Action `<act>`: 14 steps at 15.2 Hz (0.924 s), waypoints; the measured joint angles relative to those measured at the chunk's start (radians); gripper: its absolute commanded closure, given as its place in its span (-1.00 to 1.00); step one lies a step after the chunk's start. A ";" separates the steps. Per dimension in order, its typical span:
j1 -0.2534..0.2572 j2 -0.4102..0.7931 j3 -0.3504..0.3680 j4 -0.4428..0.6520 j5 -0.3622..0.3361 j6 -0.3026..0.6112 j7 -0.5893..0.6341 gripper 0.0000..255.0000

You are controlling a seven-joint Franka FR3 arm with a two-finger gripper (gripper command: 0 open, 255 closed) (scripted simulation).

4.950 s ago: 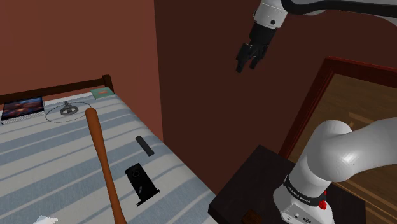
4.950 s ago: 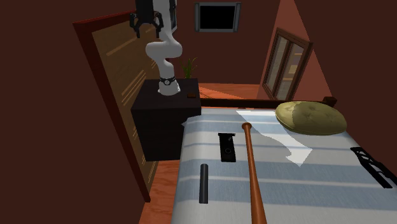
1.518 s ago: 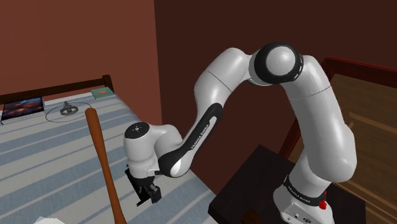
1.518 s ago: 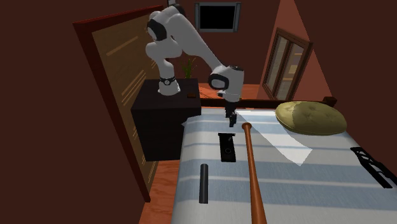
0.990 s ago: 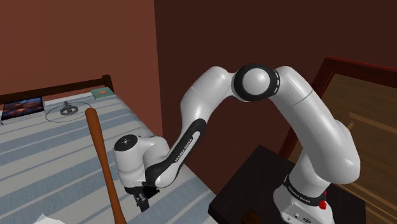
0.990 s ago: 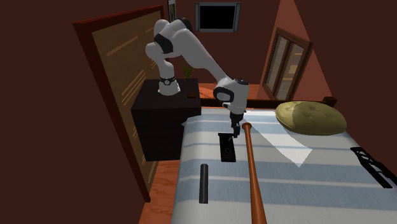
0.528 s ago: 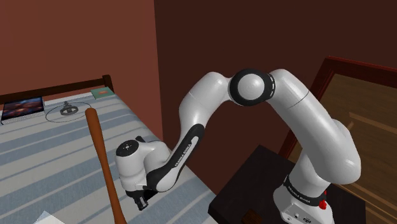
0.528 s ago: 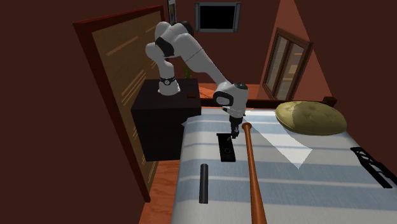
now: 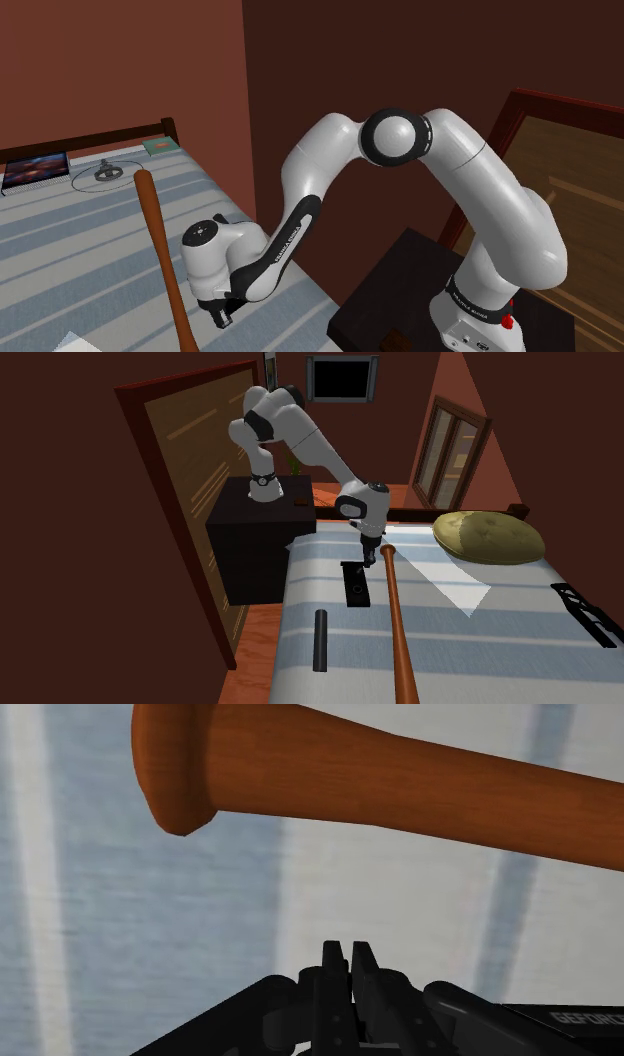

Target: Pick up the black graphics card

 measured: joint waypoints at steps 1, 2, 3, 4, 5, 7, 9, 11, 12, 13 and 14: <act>-0.002 -0.005 0.002 -0.004 0.002 -0.002 0.000 1.00; -0.007 -0.016 0.008 -0.012 0.006 -0.006 -0.001 1.00; -0.010 -0.024 0.014 -0.014 0.011 -0.013 -0.004 1.00; -0.013 -0.032 0.019 -0.015 0.016 -0.020 -0.007 1.00; -0.017 -0.043 0.025 -0.023 0.020 -0.024 -0.008 1.00; -0.029 -0.065 0.038 -0.034 0.031 -0.036 -0.015 1.00; -0.037 -0.082 0.050 -0.038 0.042 -0.050 -0.021 1.00; -0.046 -0.103 0.063 -0.049 0.053 -0.061 -0.026 1.00; -0.051 -0.113 0.069 -0.053 0.058 -0.068 -0.029 1.00; -0.057 -0.124 0.077 -0.056 0.065 -0.076 -0.033 1.00; -0.060 -0.133 0.083 -0.059 0.071 -0.083 -0.034 1.00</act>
